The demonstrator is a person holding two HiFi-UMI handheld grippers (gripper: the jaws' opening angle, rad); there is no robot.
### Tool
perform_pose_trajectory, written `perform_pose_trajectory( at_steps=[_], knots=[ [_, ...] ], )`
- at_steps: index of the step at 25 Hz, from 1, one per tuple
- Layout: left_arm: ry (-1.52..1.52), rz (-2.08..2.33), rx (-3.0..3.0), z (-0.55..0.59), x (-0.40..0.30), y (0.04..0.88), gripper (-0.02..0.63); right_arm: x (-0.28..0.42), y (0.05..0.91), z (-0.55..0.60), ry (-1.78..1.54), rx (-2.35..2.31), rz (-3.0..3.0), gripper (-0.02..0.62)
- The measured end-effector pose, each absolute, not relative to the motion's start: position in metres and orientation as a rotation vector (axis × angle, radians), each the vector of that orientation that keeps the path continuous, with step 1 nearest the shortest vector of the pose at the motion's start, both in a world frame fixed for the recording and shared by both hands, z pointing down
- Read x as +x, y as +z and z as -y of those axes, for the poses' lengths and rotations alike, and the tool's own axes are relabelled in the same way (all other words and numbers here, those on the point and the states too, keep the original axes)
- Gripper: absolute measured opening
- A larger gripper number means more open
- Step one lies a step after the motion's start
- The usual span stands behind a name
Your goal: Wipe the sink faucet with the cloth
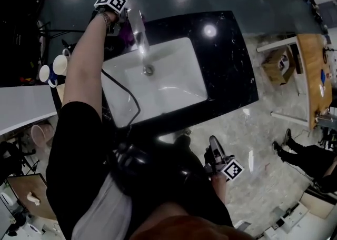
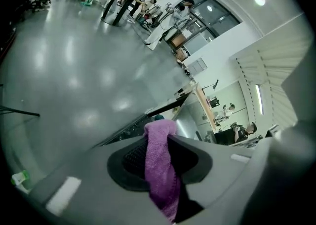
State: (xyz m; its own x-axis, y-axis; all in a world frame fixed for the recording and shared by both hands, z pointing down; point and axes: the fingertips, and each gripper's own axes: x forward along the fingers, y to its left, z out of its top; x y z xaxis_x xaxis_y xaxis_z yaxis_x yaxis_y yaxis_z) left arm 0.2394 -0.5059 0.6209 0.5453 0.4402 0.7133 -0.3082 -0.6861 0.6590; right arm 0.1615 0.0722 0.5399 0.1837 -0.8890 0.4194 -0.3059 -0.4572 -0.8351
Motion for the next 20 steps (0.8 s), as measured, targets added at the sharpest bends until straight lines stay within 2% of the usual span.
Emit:
perform_pose_trajectory(
  at_steps=[6, 10, 12, 15, 20],
  knots=[
    [0.930, -0.052, 2.057, 0.523, 0.232, 0.580, 0.103, 0.165, 0.537, -0.046, -1.255, -1.809, -1.241, 0.011],
    [0.581, -0.058, 2.183, 0.536, 0.222, 0.498, 0.103, 0.164, 0.537, -0.030, -1.268, -1.749, -1.327, 0.011],
    [0.516, -0.103, 2.273, 0.525, 0.215, 0.455, 0.102, 0.167, 0.537, -0.029, -1.272, -1.732, -1.350, 0.011],
    [0.714, -0.119, 2.460, 0.495, 0.209, 0.430, 0.103, 0.173, 0.535, -0.027, -1.258, -1.704, -1.401, 0.011],
    [1.167, -0.085, 2.695, 0.435, 0.201, 0.439, 0.101, 0.182, 0.532, -0.039, -1.238, -1.652, -1.453, 0.011]
  ],
)
